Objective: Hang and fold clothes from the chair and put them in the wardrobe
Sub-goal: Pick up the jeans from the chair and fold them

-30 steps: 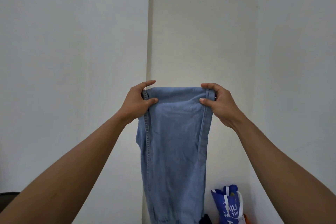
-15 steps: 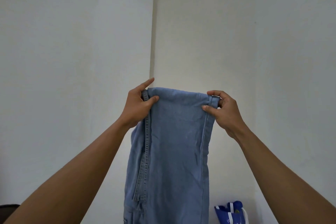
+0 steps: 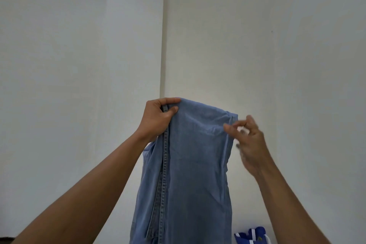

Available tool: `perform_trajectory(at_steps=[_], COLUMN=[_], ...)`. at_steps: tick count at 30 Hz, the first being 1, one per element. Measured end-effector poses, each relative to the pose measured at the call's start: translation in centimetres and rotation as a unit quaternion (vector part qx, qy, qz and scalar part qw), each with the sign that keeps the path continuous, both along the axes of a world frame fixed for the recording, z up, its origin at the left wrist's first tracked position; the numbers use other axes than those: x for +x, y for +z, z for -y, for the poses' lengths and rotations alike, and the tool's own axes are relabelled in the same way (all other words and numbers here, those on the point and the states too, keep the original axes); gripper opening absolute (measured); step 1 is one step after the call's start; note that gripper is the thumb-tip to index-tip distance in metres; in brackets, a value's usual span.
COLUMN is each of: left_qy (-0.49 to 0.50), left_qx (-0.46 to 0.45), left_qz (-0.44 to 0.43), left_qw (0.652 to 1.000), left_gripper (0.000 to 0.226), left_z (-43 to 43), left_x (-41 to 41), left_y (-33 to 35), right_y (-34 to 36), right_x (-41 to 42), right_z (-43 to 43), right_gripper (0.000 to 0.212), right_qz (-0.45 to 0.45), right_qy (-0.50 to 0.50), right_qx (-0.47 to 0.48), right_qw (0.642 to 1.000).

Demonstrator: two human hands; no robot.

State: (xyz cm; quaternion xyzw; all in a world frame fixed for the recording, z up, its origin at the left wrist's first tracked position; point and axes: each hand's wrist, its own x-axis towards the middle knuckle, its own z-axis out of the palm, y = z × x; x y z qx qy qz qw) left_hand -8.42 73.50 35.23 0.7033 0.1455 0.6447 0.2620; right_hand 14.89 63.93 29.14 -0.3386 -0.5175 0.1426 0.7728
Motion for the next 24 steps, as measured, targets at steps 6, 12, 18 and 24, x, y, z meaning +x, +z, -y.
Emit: perform_trajectory(at_steps=[6,12,18,24], left_qy=[-0.014,-0.046,-0.049,-0.039], left_qx=[0.011,-0.013,-0.034,0.006], left_qz=[0.007,0.058,0.067,0.03], left_qw=[1.0,0.997,0.996,0.999], left_gripper=[0.025,0.024,0.023,0.044], left_z=[0.2,0.1,-0.3,-0.3], left_x=[0.3,-0.4,-0.9,-1.3], left_y=[0.6,1.3,1.3,1.8], right_y=[-4.1,-3.4,-3.0,-2.6], right_x=[-1.0,-1.2,-1.7,-2.4], right_z=[0.1,-0.4,-0.5,-0.8], right_gripper=[0.033,0.036,0.038,0.067], right_qz=[0.024,0.012,0.062,0.139], right_qy=[0.163,0.182,0.194,0.078], right_qx=[-0.184,-0.135,-0.153,-0.074], right_qw=[0.969,0.974,0.967,0.984])
